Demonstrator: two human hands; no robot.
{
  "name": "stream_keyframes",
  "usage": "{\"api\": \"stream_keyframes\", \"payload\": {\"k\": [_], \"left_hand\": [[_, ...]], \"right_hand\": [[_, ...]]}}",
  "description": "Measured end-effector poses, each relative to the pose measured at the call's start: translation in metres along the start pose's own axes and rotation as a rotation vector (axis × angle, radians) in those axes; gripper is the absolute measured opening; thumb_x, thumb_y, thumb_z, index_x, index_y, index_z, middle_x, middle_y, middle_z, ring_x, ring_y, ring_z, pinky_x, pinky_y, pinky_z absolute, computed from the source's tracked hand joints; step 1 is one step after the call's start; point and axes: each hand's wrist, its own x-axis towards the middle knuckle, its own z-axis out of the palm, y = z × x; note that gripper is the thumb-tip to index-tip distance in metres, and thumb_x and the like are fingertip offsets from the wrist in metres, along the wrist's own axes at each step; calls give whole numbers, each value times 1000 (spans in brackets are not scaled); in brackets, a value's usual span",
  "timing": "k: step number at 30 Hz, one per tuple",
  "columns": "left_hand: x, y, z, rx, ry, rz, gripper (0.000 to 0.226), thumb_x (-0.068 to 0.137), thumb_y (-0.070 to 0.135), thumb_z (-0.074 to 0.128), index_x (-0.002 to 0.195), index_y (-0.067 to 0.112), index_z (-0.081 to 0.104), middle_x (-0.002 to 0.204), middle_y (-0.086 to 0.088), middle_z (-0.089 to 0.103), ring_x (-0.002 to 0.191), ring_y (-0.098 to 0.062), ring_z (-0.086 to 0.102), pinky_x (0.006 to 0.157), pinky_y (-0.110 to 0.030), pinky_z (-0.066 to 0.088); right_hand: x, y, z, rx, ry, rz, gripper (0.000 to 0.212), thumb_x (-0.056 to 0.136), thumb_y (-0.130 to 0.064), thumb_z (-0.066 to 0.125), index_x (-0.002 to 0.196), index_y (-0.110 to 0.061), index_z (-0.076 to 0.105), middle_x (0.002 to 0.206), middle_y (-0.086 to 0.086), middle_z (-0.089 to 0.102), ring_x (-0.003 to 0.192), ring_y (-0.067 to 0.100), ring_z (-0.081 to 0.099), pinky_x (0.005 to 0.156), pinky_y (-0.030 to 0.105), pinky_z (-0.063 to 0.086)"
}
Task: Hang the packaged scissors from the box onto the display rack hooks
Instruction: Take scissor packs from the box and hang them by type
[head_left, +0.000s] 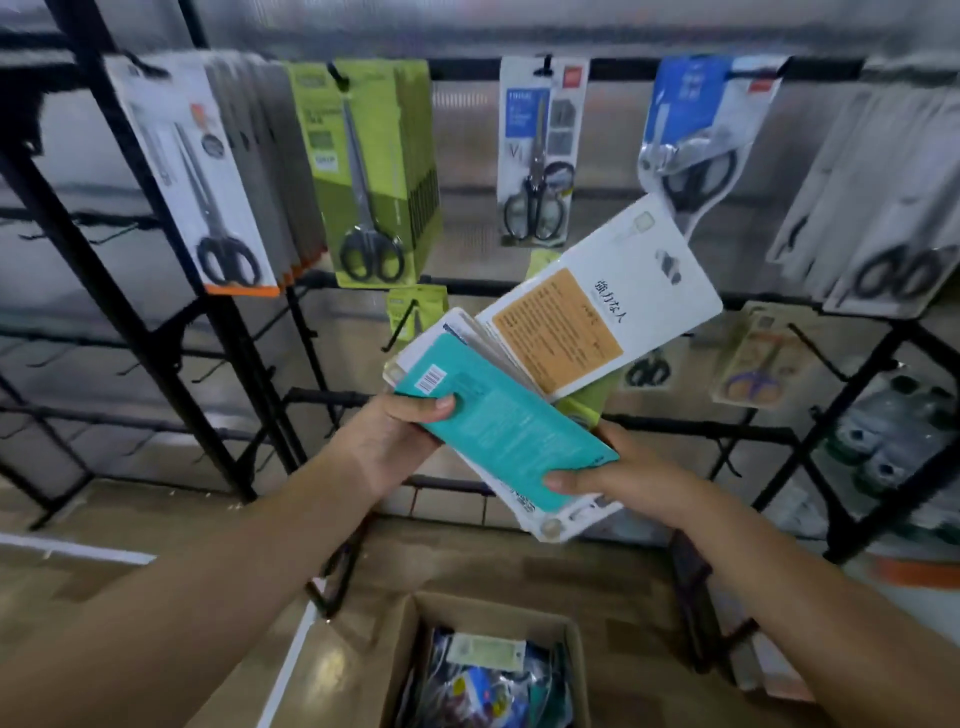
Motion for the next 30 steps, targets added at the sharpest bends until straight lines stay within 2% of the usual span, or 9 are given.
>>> {"api": "stream_keyframes", "payload": {"k": [4,6,9,12,15,20,24,26,30], "left_hand": [[4,34,19,72,-95,134,43,58,8,79,100,15,72,106,-2,71,100,-20,66,81,-37,55],[3,47,29,144,-136,171,53,52,21,86,102,16,70,107,-1,71,100,-19,66,81,-33,55],[1,56,42,263,-169,220,75,43,38,90,108,14,62,105,1,71,99,-19,66,78,-29,55],[2,59,50,231,-146,295,69,53,34,88,113,13,60,109,-2,69,104,-23,64,80,-33,55],[8,62,54,130,-43,356,46,70,14,74,114,14,59,108,-1,70,102,-22,65,76,-35,56],[20,66,56,144,125,491,41,63,5,71,101,19,60,93,7,74,87,-13,70,63,-27,56],[20,74,52,288,126,634,38,62,10,74,95,25,64,96,12,73,91,-8,69,67,-21,55],[19,78,48,389,121,681,34,61,10,82,87,29,71,93,14,73,89,-5,69,66,-18,54],[12,89,48,629,181,780,49,59,27,83,103,20,64,95,22,71,93,0,66,71,-22,57]], "right_hand": [[1,-41,-21,-33,74,-92,36,75,-9,75,93,-33,55,75,-28,68,69,-11,63,53,9,46],[-3,-58,-30,-32,79,-139,36,76,-2,72,91,-31,55,70,-28,67,63,-11,63,48,7,45],[-9,-78,-34,-66,55,-185,33,74,-4,74,95,-26,59,84,-16,72,80,0,68,69,17,53],[-10,-96,-33,-126,16,-191,46,68,-17,78,110,-22,61,106,-3,71,102,17,65,90,33,50],[-7,-111,-34,-112,3,-170,49,72,-12,75,117,-17,58,111,-1,69,106,18,63,91,34,51],[-3,-118,-35,-253,150,-143,44,75,-20,76,116,-21,60,106,-4,70,99,16,66,92,40,51],[-9,-115,-58,337,228,-146,64,66,-22,75,125,-17,50,114,9,67,95,25,69,72,37,57],[-13,-116,-73,630,344,-110,52,76,-38,67,121,-15,53,114,14,66,91,29,70,65,36,57],[-20,-116,-94,931,197,-136,86,82,-77,10,124,-13,49,113,25,64,101,40,64,71,46,57]]}}
